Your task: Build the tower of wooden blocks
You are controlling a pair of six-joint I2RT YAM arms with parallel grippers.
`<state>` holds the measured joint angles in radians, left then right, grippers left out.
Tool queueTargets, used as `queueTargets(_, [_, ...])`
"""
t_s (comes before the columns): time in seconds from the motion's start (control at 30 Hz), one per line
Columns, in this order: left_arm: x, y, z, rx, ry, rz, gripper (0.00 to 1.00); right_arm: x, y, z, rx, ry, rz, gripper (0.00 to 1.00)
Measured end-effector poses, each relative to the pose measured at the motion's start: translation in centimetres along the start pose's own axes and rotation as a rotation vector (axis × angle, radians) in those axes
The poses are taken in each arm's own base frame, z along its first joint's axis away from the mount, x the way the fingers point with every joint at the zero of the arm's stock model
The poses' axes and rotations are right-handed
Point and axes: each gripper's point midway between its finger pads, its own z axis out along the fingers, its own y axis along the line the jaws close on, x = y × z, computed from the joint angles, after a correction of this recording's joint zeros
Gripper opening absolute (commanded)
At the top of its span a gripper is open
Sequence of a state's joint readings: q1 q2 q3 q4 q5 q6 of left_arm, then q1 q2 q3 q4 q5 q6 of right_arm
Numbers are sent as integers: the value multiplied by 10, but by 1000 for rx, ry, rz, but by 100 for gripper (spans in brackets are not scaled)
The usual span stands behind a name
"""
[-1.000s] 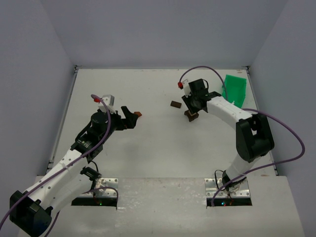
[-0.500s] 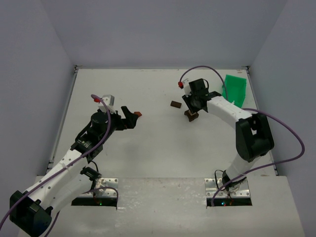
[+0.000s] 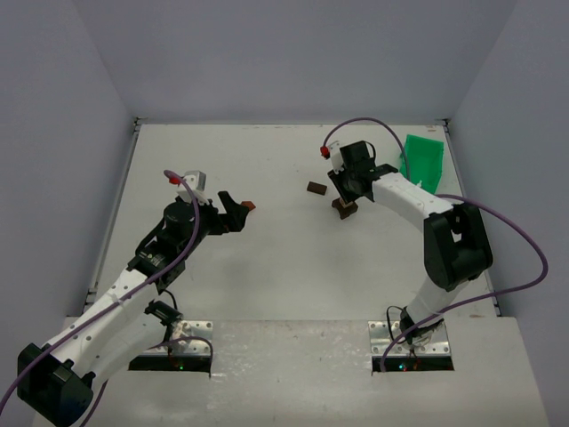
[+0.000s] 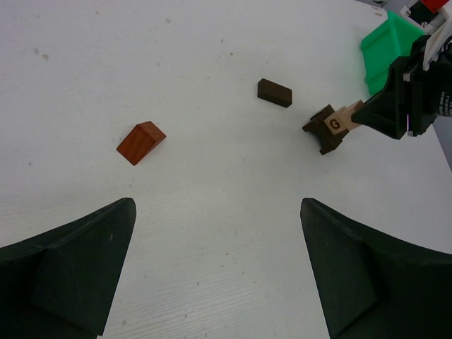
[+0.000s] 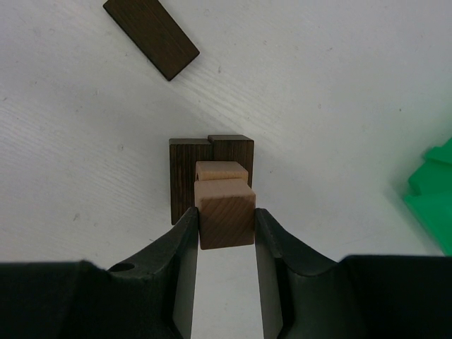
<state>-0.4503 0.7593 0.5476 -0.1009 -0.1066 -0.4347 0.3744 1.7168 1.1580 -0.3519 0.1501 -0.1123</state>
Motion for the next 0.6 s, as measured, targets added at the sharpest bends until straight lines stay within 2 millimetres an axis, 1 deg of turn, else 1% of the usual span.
queueTargets(0.37, [0, -1, 0, 6, 3, 0, 100, 0, 0, 0, -1, -1, 0, 33])
queueTargets(0.6, [0, -1, 0, 6, 3, 0, 100, -7, -3, -2, 9, -15, 2, 34])
